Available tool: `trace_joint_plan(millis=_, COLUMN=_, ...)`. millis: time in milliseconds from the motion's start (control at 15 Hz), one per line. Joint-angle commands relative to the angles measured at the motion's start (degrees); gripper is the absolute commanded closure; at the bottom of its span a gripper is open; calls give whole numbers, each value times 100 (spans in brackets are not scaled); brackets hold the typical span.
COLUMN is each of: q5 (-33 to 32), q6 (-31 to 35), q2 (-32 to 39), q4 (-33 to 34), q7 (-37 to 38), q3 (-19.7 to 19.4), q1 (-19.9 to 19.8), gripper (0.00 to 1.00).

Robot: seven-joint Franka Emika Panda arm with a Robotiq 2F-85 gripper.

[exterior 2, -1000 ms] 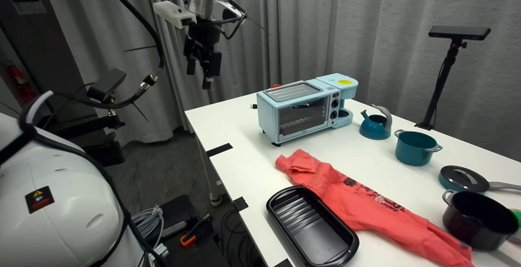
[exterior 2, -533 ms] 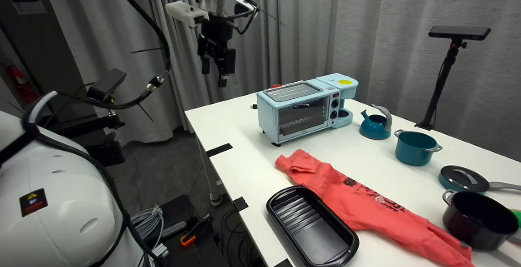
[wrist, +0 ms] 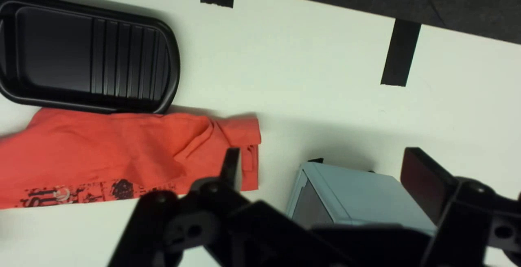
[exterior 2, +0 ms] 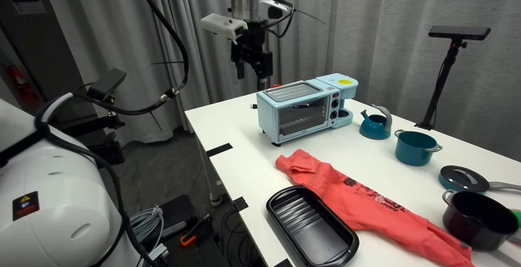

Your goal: Fold the sweatshirt once

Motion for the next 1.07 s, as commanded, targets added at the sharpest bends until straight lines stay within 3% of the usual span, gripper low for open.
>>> trace_joint_plan(millis=0, q5=-305, q6=442, q2=554, q4=221, q7=-262, q3=-94, q1=-107, gripper=0)
trace_joint_plan(millis=467, q5=-608, q6=605, q2=1352, q4=655, q7=-447, q3=-264, q1=-164, gripper=0)
trace_joint_plan(millis=533, q5=-493, q6=671, q2=1163, q4=398, q7=-285, q3=-236, q1=-127, gripper=0)
trace_joint_plan(millis=1000, q5=-545, q6=717, q2=1379, q4=586, q7=-277, q3=-250, q1=-140, gripper=0)
